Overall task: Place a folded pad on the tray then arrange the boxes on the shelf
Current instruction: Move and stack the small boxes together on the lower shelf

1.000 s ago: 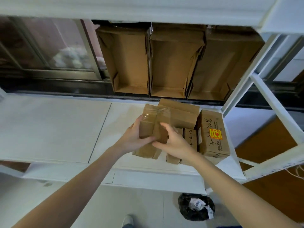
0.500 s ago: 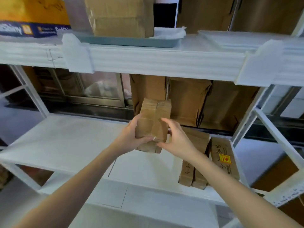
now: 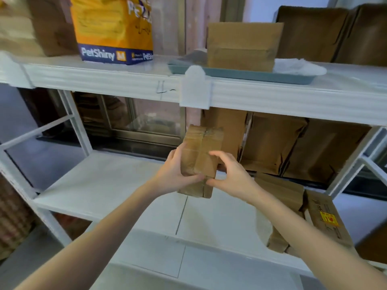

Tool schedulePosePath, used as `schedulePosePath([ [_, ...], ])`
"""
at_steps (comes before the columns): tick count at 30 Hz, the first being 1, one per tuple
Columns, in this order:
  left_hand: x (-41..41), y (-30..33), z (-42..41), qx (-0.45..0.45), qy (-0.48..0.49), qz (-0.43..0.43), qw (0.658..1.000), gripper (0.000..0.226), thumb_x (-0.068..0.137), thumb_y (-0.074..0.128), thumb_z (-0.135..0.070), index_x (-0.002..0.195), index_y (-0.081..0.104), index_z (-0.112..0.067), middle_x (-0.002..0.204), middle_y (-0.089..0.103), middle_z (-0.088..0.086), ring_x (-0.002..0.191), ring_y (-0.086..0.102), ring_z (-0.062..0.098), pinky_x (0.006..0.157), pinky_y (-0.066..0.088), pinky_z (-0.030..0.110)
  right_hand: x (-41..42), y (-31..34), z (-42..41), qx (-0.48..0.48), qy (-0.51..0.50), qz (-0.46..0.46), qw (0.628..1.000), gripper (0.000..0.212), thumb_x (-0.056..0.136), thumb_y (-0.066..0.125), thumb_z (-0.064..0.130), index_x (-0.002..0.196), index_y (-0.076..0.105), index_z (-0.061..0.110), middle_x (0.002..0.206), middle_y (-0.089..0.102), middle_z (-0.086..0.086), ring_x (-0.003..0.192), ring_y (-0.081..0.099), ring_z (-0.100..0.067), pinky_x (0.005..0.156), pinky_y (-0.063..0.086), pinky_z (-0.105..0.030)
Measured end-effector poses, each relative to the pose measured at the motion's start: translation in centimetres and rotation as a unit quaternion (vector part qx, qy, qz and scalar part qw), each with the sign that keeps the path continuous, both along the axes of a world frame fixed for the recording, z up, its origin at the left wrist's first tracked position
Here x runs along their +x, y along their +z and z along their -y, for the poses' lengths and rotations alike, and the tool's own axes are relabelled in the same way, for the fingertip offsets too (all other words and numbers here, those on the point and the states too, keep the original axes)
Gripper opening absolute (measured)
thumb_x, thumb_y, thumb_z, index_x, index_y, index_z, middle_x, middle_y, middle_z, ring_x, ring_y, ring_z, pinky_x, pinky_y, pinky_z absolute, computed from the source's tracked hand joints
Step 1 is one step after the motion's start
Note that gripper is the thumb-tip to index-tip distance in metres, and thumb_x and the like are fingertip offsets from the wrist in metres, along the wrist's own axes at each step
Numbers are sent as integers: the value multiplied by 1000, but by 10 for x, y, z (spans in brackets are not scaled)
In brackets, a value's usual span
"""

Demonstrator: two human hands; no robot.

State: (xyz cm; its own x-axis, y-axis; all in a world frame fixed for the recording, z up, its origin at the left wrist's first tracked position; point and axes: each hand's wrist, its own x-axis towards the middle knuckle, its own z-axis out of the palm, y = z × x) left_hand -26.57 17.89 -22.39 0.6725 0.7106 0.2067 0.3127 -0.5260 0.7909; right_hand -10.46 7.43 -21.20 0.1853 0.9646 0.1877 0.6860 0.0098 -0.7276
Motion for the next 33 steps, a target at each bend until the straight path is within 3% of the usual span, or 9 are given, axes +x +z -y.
schedulePosePath([
  [3,-37,-3,-25,-14,24,-18,999,117,57,77,-61,146,4,-37,147,20,-4,121,35,9,96,41,28,-39,-4,-29,11,7,25,1000,69,74,72,33,134,36,28,137,35,5,110,39,-2,79,31,1],
  [5,-56,-6,-38,-6,40,-26,999,122,55,78,-62,146,2,-36,148,18,-3,120,37,11,96,43,30,-60,-7,-44,8,18,24,1000,68,76,71,29,134,36,26,139,34,3,109,39,-1,75,28,8],
  [13,-135,-29,-95,-3,82,-62,995,124,53,75,-64,146,-2,-35,149,11,-2,129,33,23,98,44,35,-138,-32,-120,-46,70,-13,996,65,79,68,19,133,33,28,140,30,7,114,39,-6,72,33,-1],
  [17,-158,-42,-126,18,113,-92,989,122,59,78,-55,147,-3,-32,147,12,2,131,30,28,104,40,43,-158,-46,-161,-67,106,-21,992,63,78,66,14,130,35,30,138,31,7,111,38,-5,71,34,-1],
  [21,-181,-59,-168,22,150,-103,983,119,61,79,-53,147,0,-31,146,16,3,129,32,28,102,41,40,-173,-57,-212,-88,150,-31,984,62,78,64,11,130,37,28,137,35,3,112,40,-8,68,36,4],
  [26,-217,-78,-227,19,177,-113,978,119,58,79,-57,145,0,-37,146,16,1,127,34,27,101,43,42,-192,-70,-276,-125,190,-48,973,59,82,59,13,133,35,30,143,38,2,127,42,-17,81,33,-10],
  [30,-246,-97,-265,13,184,-120,976,120,56,81,-56,145,3,-38,144,18,1,125,34,25,100,44,38,-210,-83,-316,-159,208,-43,964,57,84,57,17,134,35,32,143,39,4,129,42,-16,80,32,-11],
  [33,-267,-114,-293,-5,175,-127,976,119,57,81,-54,145,3,-37,143,20,1,125,34,24,99,45,38,-229,-96,-341,-191,209,-37,958,60,84,57,19,137,32,32,146,36,3,131,40,-16,86,35,-19],
])
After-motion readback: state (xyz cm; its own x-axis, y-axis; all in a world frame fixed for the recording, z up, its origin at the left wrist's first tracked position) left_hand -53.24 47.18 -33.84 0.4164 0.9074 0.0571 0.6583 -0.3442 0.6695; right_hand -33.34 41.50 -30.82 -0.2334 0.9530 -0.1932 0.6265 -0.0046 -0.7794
